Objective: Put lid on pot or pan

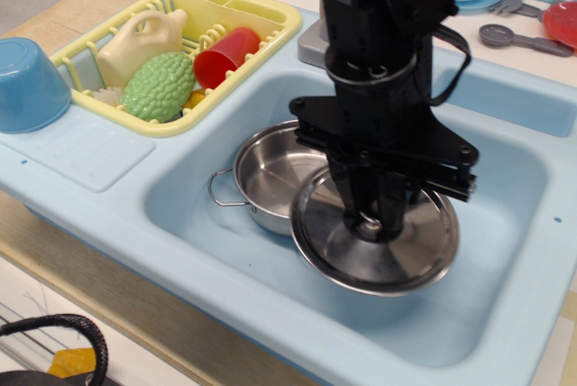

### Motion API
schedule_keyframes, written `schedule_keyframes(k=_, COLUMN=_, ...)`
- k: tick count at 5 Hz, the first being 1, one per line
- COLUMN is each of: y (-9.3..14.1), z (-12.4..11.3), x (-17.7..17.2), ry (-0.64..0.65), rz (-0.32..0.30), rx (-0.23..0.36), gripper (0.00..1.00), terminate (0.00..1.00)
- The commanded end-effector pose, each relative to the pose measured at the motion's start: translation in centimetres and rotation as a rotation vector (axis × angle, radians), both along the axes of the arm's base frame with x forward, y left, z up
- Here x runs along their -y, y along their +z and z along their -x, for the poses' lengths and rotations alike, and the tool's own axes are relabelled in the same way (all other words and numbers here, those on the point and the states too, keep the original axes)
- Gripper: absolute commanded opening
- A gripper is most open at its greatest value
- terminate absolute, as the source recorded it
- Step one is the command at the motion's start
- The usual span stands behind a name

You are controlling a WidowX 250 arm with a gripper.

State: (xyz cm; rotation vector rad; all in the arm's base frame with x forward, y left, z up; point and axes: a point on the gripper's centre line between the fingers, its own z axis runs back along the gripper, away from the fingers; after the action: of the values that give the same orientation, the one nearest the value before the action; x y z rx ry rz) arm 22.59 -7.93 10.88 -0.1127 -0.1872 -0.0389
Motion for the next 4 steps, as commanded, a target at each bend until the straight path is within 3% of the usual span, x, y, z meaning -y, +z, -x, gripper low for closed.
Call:
schedule_keyframes(k=1, y=1.5, z=-1.6, x=-2.7, ry=0.033, rz=-0.024, rx=0.086, gripper=0.00, terminate=0.00)
schedule_keyframes(k=3, y=0.5, z=-2.1, x=-5.7, ry=0.058, rz=-0.023, rx=0.102, gripper=0.00, terminate=0.00)
schedule_keyframes(k=4, y=-0.1, z=-2.6, x=-6.6, ry=0.051, rz=-0.010, rx=0.113, gripper=1.00, terminate=0.00)
